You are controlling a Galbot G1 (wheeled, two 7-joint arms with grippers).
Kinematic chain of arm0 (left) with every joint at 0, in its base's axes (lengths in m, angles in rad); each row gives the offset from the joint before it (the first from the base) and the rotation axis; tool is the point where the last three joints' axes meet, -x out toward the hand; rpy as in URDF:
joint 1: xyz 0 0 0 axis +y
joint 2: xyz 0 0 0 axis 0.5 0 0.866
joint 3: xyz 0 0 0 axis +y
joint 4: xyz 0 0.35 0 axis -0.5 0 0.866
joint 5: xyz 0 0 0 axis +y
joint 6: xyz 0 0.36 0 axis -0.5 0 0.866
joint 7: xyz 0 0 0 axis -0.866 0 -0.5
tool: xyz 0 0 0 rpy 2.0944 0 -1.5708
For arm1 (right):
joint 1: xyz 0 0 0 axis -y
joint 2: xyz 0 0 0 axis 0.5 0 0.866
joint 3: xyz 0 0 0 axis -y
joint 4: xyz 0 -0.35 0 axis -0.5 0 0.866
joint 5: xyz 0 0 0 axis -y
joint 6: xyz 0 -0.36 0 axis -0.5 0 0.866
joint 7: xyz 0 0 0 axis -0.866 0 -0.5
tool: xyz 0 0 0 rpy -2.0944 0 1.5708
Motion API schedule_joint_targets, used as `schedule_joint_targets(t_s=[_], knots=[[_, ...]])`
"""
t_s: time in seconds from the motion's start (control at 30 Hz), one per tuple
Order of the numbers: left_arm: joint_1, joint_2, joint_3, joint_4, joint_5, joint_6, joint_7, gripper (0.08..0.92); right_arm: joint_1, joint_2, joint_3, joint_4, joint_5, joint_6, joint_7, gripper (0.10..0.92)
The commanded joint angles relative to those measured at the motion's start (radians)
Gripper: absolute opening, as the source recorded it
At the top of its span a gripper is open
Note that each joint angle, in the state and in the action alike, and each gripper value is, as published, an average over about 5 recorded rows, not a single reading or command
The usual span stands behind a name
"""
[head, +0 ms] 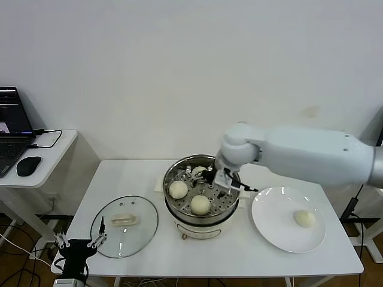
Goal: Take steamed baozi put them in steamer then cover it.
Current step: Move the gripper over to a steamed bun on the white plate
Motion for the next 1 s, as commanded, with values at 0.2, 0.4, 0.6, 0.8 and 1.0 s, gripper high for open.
schedule_joint_targets(t_s=[0.2,0.4,0.6,0.8,1.0], knots=[[-0.01,0.022,0.005,0.01,-0.006,0.001,0.002,0.823,-0.137,-0.474,0.204,0.047,0.1,-0.413,-0.029,0.823],[-0.016,0.034,0.014,0.017,-0.007,0.001,0.004,0.823,-0.497,-0.611,0.496,0.014,-0.024,-0.377,-0.032,0.823],[-0.016,0.043,0.02,0.02,-0.004,0.002,0.006,0.823,-0.924,-0.671,0.855,-0.032,-0.117,-0.327,-0.055,0.823],[-0.011,0.045,0.023,0.02,-0.002,0.003,0.009,0.823,-1.171,-0.649,1.069,-0.098,-0.213,-0.291,-0.058,0.823],[-0.003,0.047,0.022,0.016,0.001,0.003,0.009,0.823,-1.219,-0.575,1.104,-0.177,-0.268,-0.29,-0.039,0.823]])
